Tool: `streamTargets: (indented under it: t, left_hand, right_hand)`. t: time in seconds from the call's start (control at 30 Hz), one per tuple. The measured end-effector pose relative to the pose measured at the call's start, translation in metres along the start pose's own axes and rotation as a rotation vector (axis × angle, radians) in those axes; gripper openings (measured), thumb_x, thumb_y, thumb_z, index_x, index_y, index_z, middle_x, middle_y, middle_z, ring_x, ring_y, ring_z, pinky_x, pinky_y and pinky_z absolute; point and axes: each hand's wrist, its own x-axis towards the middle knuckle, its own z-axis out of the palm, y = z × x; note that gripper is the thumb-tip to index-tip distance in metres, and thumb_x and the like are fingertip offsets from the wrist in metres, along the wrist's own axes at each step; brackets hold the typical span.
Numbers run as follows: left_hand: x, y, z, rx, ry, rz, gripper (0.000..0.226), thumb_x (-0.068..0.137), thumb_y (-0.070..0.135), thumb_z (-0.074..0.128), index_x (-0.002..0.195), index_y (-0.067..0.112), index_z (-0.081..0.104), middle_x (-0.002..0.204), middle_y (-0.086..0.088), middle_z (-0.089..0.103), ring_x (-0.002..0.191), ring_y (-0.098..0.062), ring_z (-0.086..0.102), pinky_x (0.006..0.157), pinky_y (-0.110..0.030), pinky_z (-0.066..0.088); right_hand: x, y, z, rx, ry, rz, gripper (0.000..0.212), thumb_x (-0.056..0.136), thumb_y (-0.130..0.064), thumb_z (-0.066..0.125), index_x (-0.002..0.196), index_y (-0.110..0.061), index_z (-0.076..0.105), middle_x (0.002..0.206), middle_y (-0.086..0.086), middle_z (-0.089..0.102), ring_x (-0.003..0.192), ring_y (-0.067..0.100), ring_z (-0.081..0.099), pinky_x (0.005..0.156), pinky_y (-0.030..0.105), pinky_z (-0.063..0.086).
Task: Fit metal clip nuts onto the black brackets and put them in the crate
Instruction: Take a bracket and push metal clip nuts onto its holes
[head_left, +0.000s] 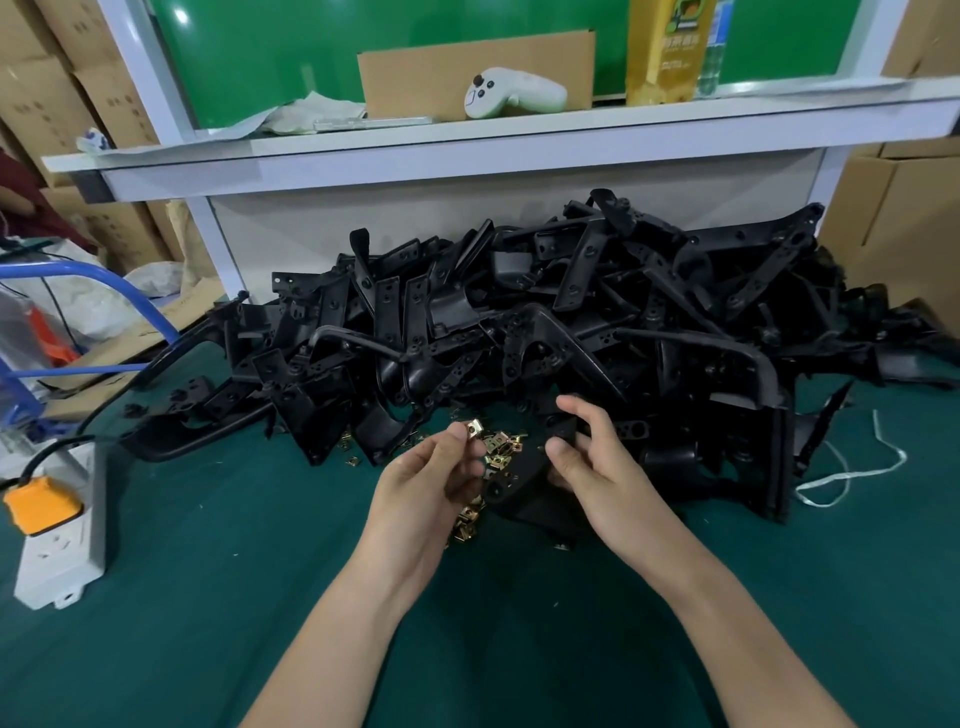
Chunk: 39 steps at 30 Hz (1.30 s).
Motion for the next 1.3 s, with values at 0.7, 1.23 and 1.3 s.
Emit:
streamTargets:
  t: [0.7, 1.23, 1.3]
  left_hand:
    - [0.000, 0.000, -0.006, 0.009, -0.008, -0.083, 0.025, 0.089, 0.033, 0.066, 0.096, 0.009, 0.071, 0.093, -0.007, 0.074, 0.079, -0.015, 0.071, 0.069, -0.025, 0.059]
    - [-0.006, -0.004, 0.001, 0.346, -0.060, -0.026, 0.018, 0.098, 0.024, 0.064, 0.085, 0.019, 0.074, 0.083, 0.000, 0.070, 0.070, -0.009, 0.061, 0.063, -0.019, 0.050]
    - [-0.007, -0.005, 0.001, 0.377, -0.070, -0.024, 0.018, 0.097, 0.028, 0.066, 0.084, 0.021, 0.076, 0.082, -0.001, 0.068, 0.072, -0.012, 0.059, 0.066, -0.025, 0.049]
  right_hand:
    - [0.002, 0.004, -0.001, -0.124, -0.014, -0.045, 0.045, 0.104, -0.047, 0.044, 0.148, -0.051, 0.038, 0.125, -0.034, 0.043, 0.099, -0.041, 0.037, 0.088, 0.006, 0.035]
    - [0.000, 0.002, 0.001, -0.129, -0.116, -0.129, 0.028, 0.105, -0.044, 0.049, 0.128, -0.058, 0.055, 0.128, 0.017, 0.063, 0.118, 0.012, 0.061, 0.094, 0.005, 0.042]
    - [-0.001, 0.001, 0.002, -0.129, -0.119, -0.137, 0.028, 0.104, -0.045, 0.049, 0.127, -0.059, 0.054, 0.128, 0.011, 0.064, 0.116, -0.005, 0.059, 0.101, 0.010, 0.044]
